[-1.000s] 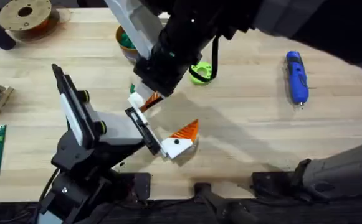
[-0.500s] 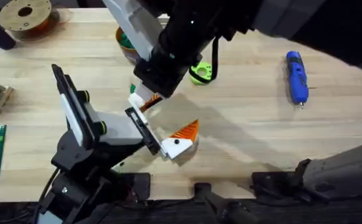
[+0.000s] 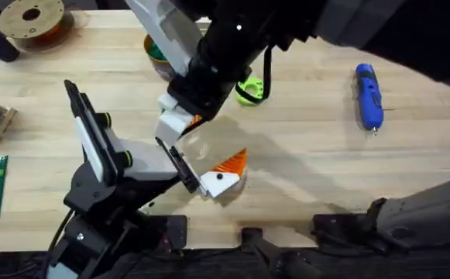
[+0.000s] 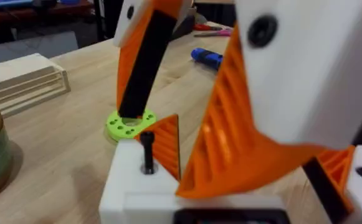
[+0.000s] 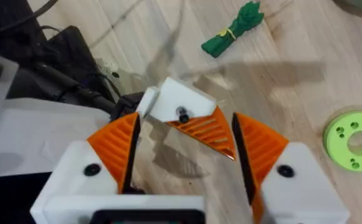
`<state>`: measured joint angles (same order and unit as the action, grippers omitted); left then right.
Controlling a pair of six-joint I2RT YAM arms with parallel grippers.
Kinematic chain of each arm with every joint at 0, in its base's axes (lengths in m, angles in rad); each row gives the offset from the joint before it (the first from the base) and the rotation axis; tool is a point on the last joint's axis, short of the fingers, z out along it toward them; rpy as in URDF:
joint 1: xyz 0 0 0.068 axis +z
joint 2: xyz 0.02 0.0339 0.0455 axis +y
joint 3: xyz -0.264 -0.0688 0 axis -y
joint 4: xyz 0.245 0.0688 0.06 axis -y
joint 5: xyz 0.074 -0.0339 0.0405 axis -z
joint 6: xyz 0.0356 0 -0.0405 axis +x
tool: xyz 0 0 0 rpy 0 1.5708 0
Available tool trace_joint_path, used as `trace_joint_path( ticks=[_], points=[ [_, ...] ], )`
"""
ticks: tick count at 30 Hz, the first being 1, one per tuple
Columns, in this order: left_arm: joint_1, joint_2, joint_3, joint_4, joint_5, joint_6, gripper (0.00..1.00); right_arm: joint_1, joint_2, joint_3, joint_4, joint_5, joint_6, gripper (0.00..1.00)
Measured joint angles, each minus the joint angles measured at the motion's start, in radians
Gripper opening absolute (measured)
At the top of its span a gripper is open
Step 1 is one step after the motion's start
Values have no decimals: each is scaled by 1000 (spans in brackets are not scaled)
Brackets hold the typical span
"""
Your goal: Pick up the gripper from the table and insert it into the empty holder that is missing its gripper. Then pick up a screw, insert it into the mounting hole, and use the screwdriver to tighten it. Finally, clean up the table by picking up the vegetable and placing it into the bucket.
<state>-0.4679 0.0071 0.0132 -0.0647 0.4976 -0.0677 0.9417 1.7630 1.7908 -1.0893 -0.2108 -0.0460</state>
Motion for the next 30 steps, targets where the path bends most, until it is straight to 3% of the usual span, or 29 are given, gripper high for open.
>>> trace_joint_path(
  ticks=[12, 23, 30],
  points=[
    [0, 0, 0, 0, 0, 0, 987, -15, -12, 0, 5, 0, 0, 839],
    [0, 0, 0, 0, 0, 0, 987, -139, -196, -8, -71, 0, 24, 837],
    [0, 0, 0, 0, 0, 0, 987, -146, -349, -215, 8, 0, 75, 837]
  ],
)
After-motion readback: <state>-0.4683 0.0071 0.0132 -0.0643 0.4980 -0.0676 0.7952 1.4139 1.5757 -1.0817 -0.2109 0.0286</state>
